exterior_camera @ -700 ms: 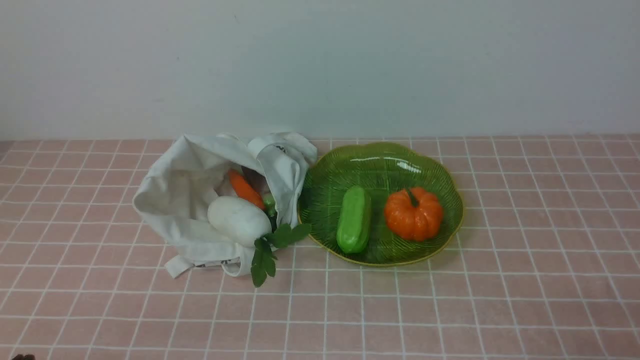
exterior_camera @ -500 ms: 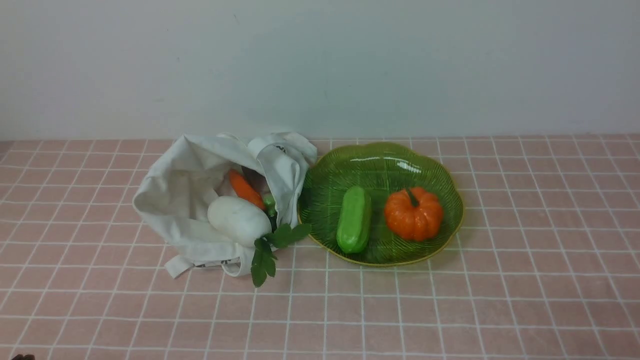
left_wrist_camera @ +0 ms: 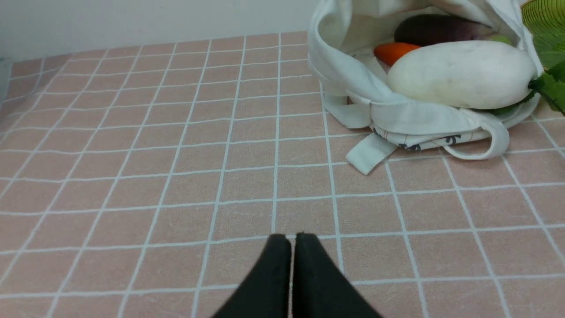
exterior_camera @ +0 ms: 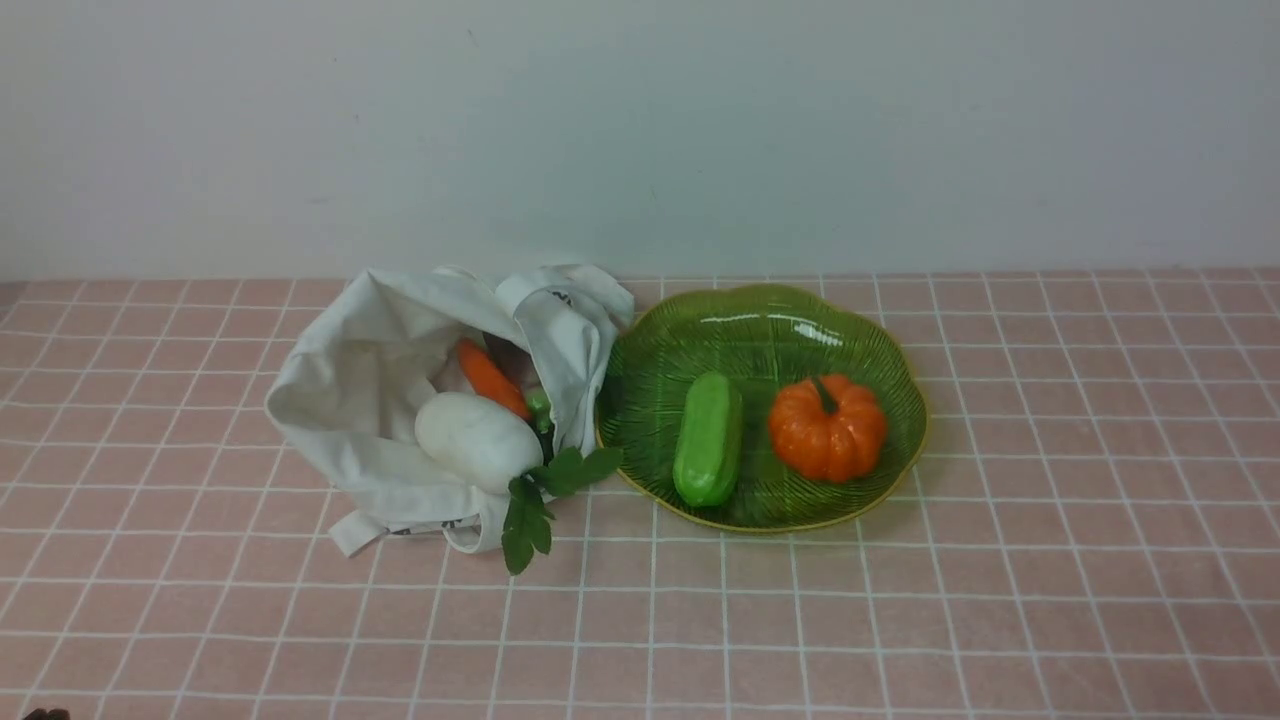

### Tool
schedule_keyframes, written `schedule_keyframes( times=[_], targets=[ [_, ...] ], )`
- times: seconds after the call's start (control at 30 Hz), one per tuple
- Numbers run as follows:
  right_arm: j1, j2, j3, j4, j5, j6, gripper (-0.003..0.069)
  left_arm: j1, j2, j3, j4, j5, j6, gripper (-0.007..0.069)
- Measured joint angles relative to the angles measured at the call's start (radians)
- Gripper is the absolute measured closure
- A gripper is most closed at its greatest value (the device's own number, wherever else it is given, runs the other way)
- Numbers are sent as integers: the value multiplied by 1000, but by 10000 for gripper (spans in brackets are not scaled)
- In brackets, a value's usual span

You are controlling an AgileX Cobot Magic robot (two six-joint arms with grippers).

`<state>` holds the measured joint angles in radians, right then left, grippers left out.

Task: Take vegetables from bag on pink coffee tablecloth place on plate.
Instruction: 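Reach the gripper into the cloth bag toward the vegetables inside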

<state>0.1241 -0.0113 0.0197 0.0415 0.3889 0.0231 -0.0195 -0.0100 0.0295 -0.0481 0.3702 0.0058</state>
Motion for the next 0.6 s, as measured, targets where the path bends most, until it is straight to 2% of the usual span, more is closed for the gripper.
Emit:
schedule_keyframes(
  times=[0.1,0.17,0.3,0.4,0.6],
  targets=[
    [0,0,0,0,0,0,673,0,0,0,-190,1,-153,629],
    [0,0,0,0,0,0,673,0,0,0,-390,3,-272,629],
    [0,0,0,0,0,0,673,0,0,0,-611,4,-370,629],
    [0,0,0,0,0,0,673,0,0,0,-670,4,-372,629],
    [0,0,0,0,0,0,673,0,0,0,-701,-16,-334,629]
  ],
)
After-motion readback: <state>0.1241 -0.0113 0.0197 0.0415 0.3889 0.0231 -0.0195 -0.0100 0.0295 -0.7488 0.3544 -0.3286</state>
